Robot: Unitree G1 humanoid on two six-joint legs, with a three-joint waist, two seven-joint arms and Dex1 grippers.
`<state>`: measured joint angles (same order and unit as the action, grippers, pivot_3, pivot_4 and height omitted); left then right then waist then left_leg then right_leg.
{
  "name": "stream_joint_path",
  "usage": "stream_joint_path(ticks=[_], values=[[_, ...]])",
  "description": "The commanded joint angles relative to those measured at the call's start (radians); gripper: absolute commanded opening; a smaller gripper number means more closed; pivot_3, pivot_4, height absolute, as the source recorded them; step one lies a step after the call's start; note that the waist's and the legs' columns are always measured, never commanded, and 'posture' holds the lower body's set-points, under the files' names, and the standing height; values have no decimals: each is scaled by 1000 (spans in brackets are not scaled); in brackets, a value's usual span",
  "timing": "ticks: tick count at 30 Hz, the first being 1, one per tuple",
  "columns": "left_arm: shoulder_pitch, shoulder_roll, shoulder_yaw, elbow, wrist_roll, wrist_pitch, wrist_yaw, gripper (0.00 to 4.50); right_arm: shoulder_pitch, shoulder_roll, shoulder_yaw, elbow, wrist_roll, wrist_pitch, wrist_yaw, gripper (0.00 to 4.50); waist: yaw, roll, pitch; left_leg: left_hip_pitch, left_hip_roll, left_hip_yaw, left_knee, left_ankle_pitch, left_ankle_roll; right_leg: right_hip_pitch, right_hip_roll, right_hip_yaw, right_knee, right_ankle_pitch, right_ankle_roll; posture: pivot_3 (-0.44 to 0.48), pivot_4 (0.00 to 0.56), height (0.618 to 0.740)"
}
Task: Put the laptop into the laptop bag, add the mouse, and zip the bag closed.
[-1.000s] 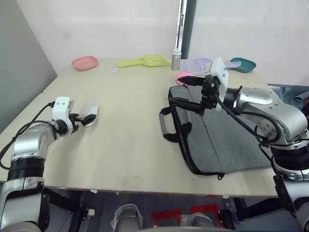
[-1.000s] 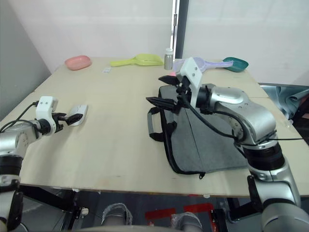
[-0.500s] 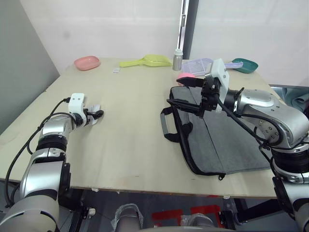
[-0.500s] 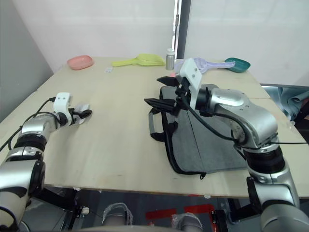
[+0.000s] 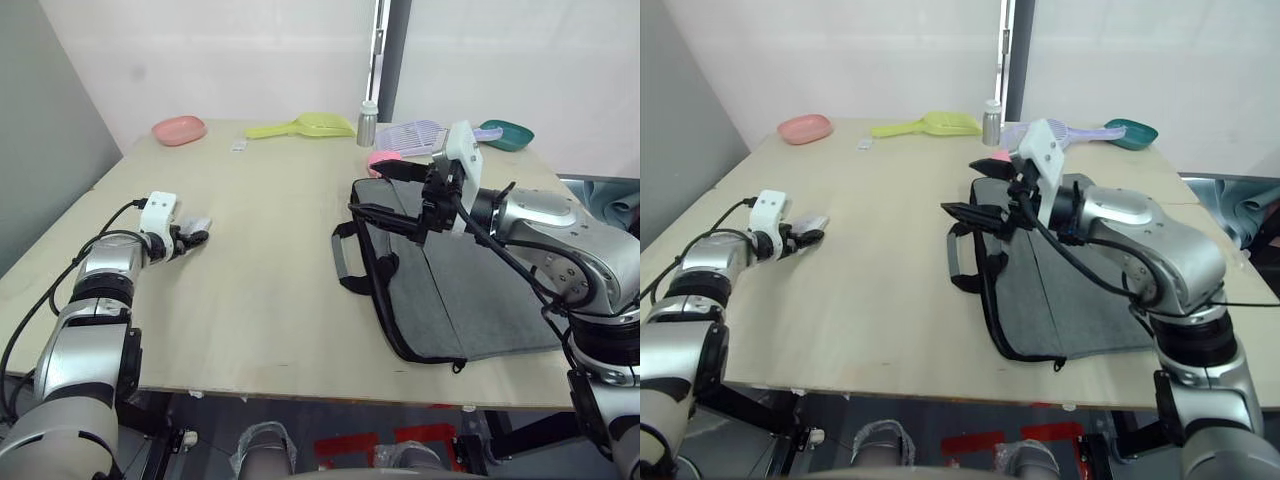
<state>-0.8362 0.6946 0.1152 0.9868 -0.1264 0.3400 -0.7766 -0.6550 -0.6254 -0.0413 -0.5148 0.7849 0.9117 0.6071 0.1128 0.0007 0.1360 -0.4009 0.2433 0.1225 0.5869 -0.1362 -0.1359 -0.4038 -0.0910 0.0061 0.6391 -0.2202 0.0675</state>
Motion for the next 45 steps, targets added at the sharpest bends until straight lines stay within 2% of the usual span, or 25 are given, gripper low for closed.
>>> stream_joint_path(ticks=[1,6,9,12,19,22,24,33,36,45], values=[[22,58,20,-214,-93,36,-213,2874,5,32,-57,-34,56,98,-125,4500,0,-1,0,0,0,0,-1,0,0,0,0,0,-1,0,0,0,150,740],[167,150,-13,-578,-267,199,-574,2874,35,114,-106,-3,69,373,-387,4500,-1,0,0,0,0,1,-7,0,-1,0,0,-1,-6,-1,-1,0,150,740],[226,195,-39,-693,-313,249,-675,2874,50,182,-143,-14,77,469,-473,4500,-3,1,1,0,0,1,-11,0,-3,-1,1,-2,-8,-2,-2,0,150,740],[267,228,-77,-761,-309,219,-751,2874,64,251,-123,-14,34,514,-539,4500,-5,1,1,0,1,1,-14,0,-4,-2,1,-4,-8,-3,-4,0,150,740],[239,233,-118,-787,-305,186,-801,2874,119,322,11,10,-95,510,-601,4500,-5,2,1,0,1,1,-14,0,-5,-2,1,-4,-8,-3,-4,0,150,740],[240,228,-124,-796,-304,177,-799,2874,151,288,98,27,-173,469,-597,4500,-5,2,2,0,1,1,-14,0,-6,-2,1,-4,-8,-3,-4,0,150,740],[251,227,-130,-805,-300,165,-797,2874,168,226,184,52,-253,414,-589,4500,-6,2,1,0,1,1,-14,0,-6,-2,1,-4,-8,-3,-3,0,150,740],[272,215,-120,-849,-317,167,-767,2874,183,120,365,111,-443,262,-516,4500,-7,1,1,2,1,0,-13,1,-7,0,1,-3,-8,-2,-1,0,150,740],[277,214,-113,-869,-327,177,-758,2874,193,112,397,114,-478,232,-488,3630,-7,1,1,2,1,0,-12,1,-7,0,1,-3,-7,-2,-1,0,150,740],[276,211,-126,-880,-325,166,-756,2874,188,124,341,113,-495,218,-396,690,-8,1,1,2,1,0,-11,1,-7,0,1,-3,-6,-1,-1,0,150,740]])
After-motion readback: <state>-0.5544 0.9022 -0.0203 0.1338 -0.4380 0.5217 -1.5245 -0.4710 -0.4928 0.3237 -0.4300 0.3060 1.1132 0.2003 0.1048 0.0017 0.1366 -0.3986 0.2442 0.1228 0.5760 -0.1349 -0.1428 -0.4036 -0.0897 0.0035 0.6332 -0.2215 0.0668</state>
